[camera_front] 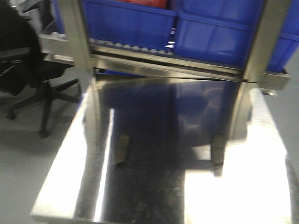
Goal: Move and align brake pads A on conveyor
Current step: 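Drive the base across the floor holding both brake pads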
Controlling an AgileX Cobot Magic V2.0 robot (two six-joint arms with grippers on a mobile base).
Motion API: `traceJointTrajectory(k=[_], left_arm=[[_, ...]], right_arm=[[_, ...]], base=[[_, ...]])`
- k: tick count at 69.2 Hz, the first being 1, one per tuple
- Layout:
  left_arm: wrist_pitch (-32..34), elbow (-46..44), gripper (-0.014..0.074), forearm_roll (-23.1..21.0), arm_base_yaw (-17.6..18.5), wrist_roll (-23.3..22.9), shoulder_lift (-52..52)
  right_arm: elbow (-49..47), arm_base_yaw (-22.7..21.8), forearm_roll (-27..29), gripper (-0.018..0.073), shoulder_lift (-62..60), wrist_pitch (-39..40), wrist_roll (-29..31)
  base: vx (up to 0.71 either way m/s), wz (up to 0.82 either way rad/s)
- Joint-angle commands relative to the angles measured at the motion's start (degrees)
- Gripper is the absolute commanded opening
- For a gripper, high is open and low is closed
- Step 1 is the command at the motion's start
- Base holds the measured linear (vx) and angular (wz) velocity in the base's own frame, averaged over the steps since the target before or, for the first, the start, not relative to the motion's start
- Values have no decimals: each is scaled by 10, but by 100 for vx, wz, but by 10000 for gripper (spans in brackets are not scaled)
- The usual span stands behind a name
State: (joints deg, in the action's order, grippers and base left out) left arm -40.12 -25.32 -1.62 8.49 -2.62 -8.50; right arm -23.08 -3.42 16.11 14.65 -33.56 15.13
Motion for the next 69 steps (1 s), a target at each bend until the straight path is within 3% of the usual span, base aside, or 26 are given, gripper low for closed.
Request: traceJointTrajectory(k=[1,69], left_arm=[[52,-15,-6,-5,3,1,-6],[52,-15,-6,-5,3,1,-6]], right_arm=[[-16,-3,7,-5,4,56,5],[-16,-3,7,-5,4,56,5]], base=[[-14,55],[-21,84]])
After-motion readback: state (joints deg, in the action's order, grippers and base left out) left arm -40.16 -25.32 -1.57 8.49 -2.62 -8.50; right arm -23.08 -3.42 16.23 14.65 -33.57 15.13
